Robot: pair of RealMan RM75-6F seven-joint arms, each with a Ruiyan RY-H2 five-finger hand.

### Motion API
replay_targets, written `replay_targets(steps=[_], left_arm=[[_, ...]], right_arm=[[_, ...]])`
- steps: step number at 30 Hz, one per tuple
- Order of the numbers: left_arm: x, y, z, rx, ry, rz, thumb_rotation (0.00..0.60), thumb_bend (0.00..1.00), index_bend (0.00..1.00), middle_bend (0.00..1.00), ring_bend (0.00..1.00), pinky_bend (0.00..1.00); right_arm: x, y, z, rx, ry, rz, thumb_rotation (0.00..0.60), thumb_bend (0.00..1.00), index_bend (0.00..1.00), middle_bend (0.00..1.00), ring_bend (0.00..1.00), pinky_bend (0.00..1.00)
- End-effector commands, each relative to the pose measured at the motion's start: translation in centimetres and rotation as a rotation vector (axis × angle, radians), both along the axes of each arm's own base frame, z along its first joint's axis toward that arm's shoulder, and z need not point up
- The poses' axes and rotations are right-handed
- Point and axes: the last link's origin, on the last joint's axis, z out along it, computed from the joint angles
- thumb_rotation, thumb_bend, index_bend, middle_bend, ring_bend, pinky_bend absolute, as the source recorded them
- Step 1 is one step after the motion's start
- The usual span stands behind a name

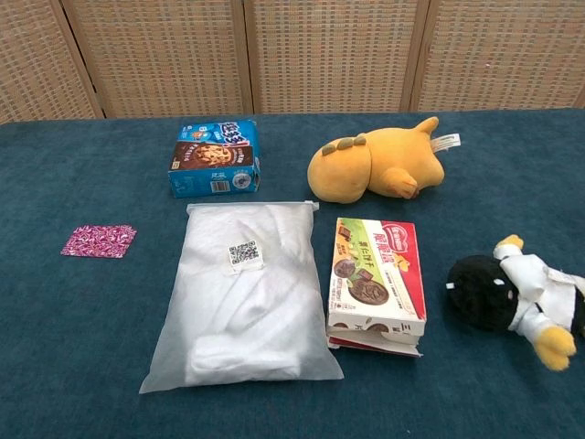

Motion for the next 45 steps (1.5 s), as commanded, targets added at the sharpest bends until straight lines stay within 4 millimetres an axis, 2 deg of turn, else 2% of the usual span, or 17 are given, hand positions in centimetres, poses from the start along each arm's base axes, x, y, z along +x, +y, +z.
replay_targets(steps=[1, 24, 33, 36, 40, 45], left_arm=[[-0.1, 0.0, 0.0, 0.002, 0.002, 0.002, 0.6, 0.18, 0.0, 0.0, 0.0, 0.0], [-0.3, 0.3, -0.3, -0.007, 0.012, 0.021, 0.6, 0.21, 0.0, 0.0, 0.0, 0.0], [-0.6, 0.8, -1.1, -0.04, 0.037, 0.047, 0.6, 0.23, 0.0, 0.0, 0.0, 0.0], [-0.4, 1.1, -1.4, -0.057, 0.045, 0.057, 0.6, 0.26, 0.0, 0.0, 0.0, 0.0], [0.1, 1.8, -1.6, -0.079, 0.065, 0.059, 0.6, 0.36, 0.0, 0.0, 0.0, 0.0], [0.9, 2.9, -1.6, -0.102, 0.086, 0.059, 0.6, 0.4, 0.0, 0.0, 0.0, 0.0]], right_arm=[[0.0, 0.0, 0.0, 0.001, 0.0, 0.001, 0.6, 0.0, 0.0, 0.0, 0.0, 0.0], [0.0, 0.1, -0.5, 0.022, 0.005, -0.001, 0.6, 0.0, 0.0, 0.0, 0.0, 0.0], [-0.1, 0.0, -0.5, 0.025, 0.001, -0.009, 0.6, 0.0, 0.0, 0.0, 0.0, 0.0], [-0.2, 0.0, -0.5, 0.024, -0.001, -0.01, 0.6, 0.0, 0.0, 0.0, 0.0, 0.0], [-0.2, 0.0, -0.5, 0.023, -0.003, -0.011, 0.6, 0.0, 0.0, 0.0, 0.0, 0.0], [-0.2, 0.0, -0.4, 0.021, -0.005, -0.011, 0.6, 0.0, 0.0, 0.0, 0.0, 0.0]])
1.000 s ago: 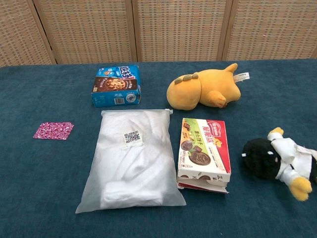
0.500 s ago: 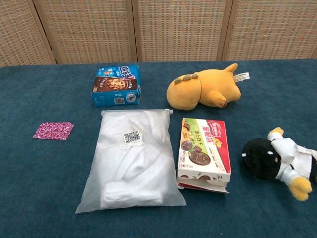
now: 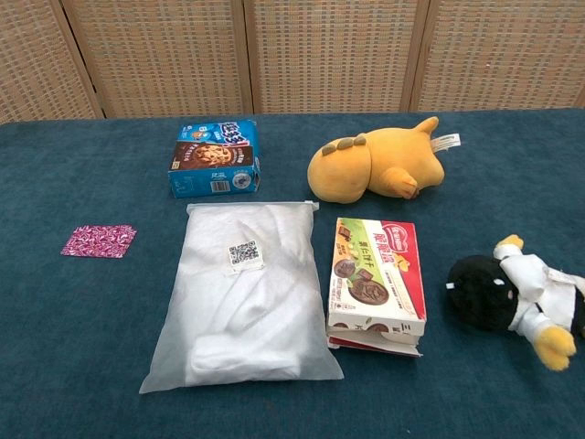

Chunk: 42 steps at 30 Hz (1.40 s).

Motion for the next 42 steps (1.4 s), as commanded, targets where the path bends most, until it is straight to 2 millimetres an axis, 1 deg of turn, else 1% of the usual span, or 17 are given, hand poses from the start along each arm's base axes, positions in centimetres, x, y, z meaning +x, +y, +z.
replay_targets(steps=[1, 5, 9, 11, 13, 15, 21, 25, 28, 42], left_arm=[[0.7, 1.0, 0.0, -0.019, 0.011, -0.004, 0.6, 0.41, 0.0, 0.0, 0.0, 0.0], [1.2, 2.1, -0.3, -0.061, 0.041, 0.002, 0.6, 0.44, 0.0, 0.0, 0.0, 0.0], [1.3, 3.5, -0.9, -0.098, 0.12, 0.026, 0.6, 0.48, 0.0, 0.0, 0.0, 0.0], [1.4, 4.0, -1.4, -0.103, 0.13, 0.041, 0.6, 0.54, 0.0, 0.0, 0.0, 0.0], [1.5, 4.5, -2.1, -0.116, 0.14, 0.051, 0.6, 0.64, 0.0, 0.0, 0.0, 0.0], [1.5, 4.7, -2.7, -0.133, 0.156, 0.066, 0.6, 0.67, 0.0, 0.0, 0.0, 0.0], [2.0, 5.7, -4.2, -0.166, 0.164, 0.087, 0.6, 0.67, 0.0, 0.0, 0.0, 0.0], [2.5, 6.8, -5.2, -0.188, 0.214, 0.091, 0.6, 0.74, 0.0, 0.0, 0.0, 0.0], [2.8, 7.3, -5.7, -0.189, 0.234, 0.109, 0.6, 0.77, 0.0, 0.0, 0.0, 0.0], [3.3, 8.5, -9.4, -0.25, 0.265, 0.182, 0.6, 0.75, 0.0, 0.0, 0.0, 0.0]], right_arm=[[0.0, 0.0, 0.0, -0.001, -0.001, 0.002, 0.6, 0.0, 0.0, 0.0, 0.0, 0.0], [0.0, 0.0, 0.0, 0.001, -0.003, 0.002, 0.6, 0.0, 0.0, 0.0, 0.0, 0.0], [0.1, 0.0, 0.0, 0.001, -0.004, 0.003, 0.6, 0.0, 0.0, 0.0, 0.0, 0.0], [0.1, 0.0, 0.1, -0.001, -0.006, 0.004, 0.6, 0.0, 0.0, 0.0, 0.0, 0.0], [0.0, 0.0, 0.1, 0.0, -0.007, 0.003, 0.6, 0.0, 0.0, 0.0, 0.0, 0.0], [0.0, 0.0, 0.1, 0.001, -0.008, 0.002, 0.6, 0.0, 0.0, 0.0, 0.0, 0.0], [0.0, 0.0, 0.2, 0.0, -0.015, 0.001, 0.6, 0.0, 0.0, 0.0, 0.0, 0.0], [0.0, -0.1, 0.3, -0.004, -0.021, -0.002, 0.6, 0.0, 0.0, 0.0, 0.0, 0.0], [-0.1, -0.1, 0.4, -0.006, -0.027, -0.004, 0.6, 0.0, 0.0, 0.0, 0.0, 0.0], [-0.1, -0.1, 0.4, 0.0, -0.037, 0.001, 0.6, 0.0, 0.0, 0.0, 0.0, 0.0]])
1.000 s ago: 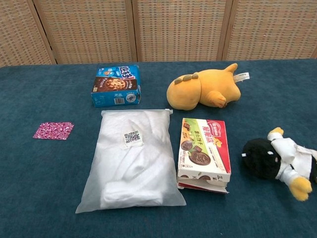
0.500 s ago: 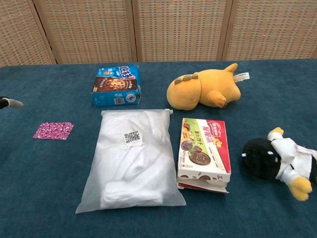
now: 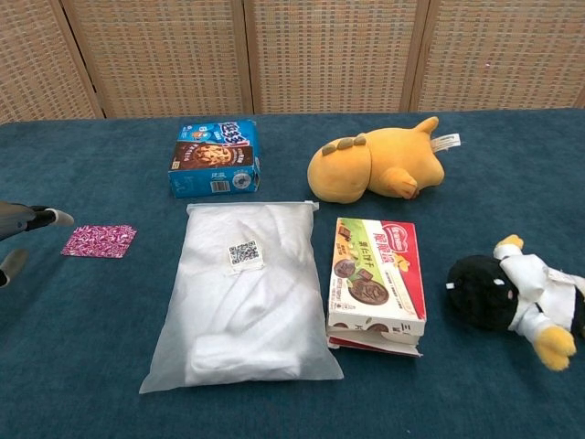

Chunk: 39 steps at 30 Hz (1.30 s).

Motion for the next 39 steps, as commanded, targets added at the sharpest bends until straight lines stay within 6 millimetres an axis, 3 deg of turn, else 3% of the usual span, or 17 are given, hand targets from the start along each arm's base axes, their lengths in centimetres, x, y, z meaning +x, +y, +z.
replay_targets(steps=[1, 22, 32, 39], left_arm=[[0.1, 0.3, -0.7, -0.007, 0.013, 0.005, 0.6, 0.75, 0.0, 0.0, 0.0, 0.0], [1.9, 0.8, -4.0, -0.025, -0.004, -0.006, 0.6, 0.74, 0.0, 0.0, 0.0, 0.0], [1.4, 0.9, -5.2, -0.042, 0.027, 0.013, 0.6, 0.74, 0.0, 0.0, 0.0, 0.0], [1.0, 0.9, -4.8, -0.033, 0.049, 0.017, 0.6, 0.75, 0.0, 0.0, 0.0, 0.0]], right_arm=[[0.0, 0.0, 0.1, -0.001, -0.002, -0.001, 0.6, 0.0, 0.0, 0.0, 0.0, 0.0], [-0.1, -0.1, -0.1, 0.012, -0.013, -0.007, 0.6, 0.0, 0.0, 0.0, 0.0, 0.0], [0.0, 0.0, 0.0, 0.014, -0.02, -0.002, 0.6, 0.0, 0.0, 0.0, 0.0, 0.0], [0.0, 0.0, 0.1, 0.012, -0.022, 0.0, 0.6, 0.0, 0.0, 0.0, 0.0, 0.0]])
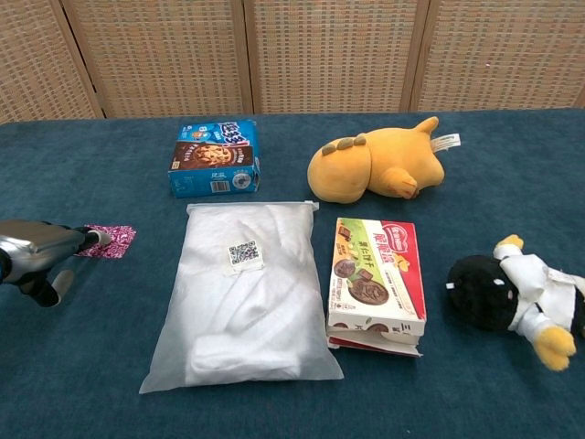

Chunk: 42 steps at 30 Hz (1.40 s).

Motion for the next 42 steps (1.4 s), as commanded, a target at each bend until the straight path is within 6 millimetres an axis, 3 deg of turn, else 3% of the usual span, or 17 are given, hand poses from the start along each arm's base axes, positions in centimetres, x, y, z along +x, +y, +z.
replay_targets(steps=[1, 13, 26, 31, 38, 42], left_arm=[[-0.3, 0.0, 0.3, 0.005, 0.004, 0.005, 0.6, 0.75, 0.0, 0.0, 0.0, 0.0], [-4.4, -0.6, 1.3, 0.006, 0.059, 0.088, 0.6, 0.75, 0.0, 0.0, 0.0, 0.0], [-8.3, -0.4, 4.5, 0.057, 0.107, 0.14, 0.6, 0.75, 0.0, 0.0, 0.0, 0.0], [-8.0, 0.2, 6.1, 0.095, 0.072, 0.121, 0.6, 0.76, 0.0, 0.0, 0.0, 0.0], [-4.6, 1.2, 9.1, 0.155, -0.04, 0.05, 0.6, 0.76, 0.0, 0.0, 0.0, 0.0], [-3.3, 1.0, 9.3, 0.146, -0.069, 0.021, 0.6, 0.76, 0.0, 0.0, 0.0, 0.0]], right_arm=[[0.0, 0.0, 0.0, 0.0, 0.0, 0.0, 0.6, 0.0, 0.0, 0.0, 0.0, 0.0], [0.1, 0.0, -0.1, 0.0, 0.002, 0.004, 0.6, 0.0, 0.0, 0.0, 0.0, 0.0], [0.4, 0.3, -0.1, -0.004, 0.004, 0.017, 0.6, 0.0, 0.0, 0.0, 0.0, 0.0], [0.4, 0.2, -0.1, -0.006, 0.004, 0.014, 0.6, 0.0, 0.0, 0.0, 0.0, 0.0], [0.3, 0.2, -0.1, -0.006, 0.0, 0.011, 0.6, 0.0, 0.0, 0.0, 0.0, 0.0], [0.2, 0.1, 0.0, -0.004, -0.002, 0.009, 0.6, 0.0, 0.0, 0.0, 0.0, 0.0]])
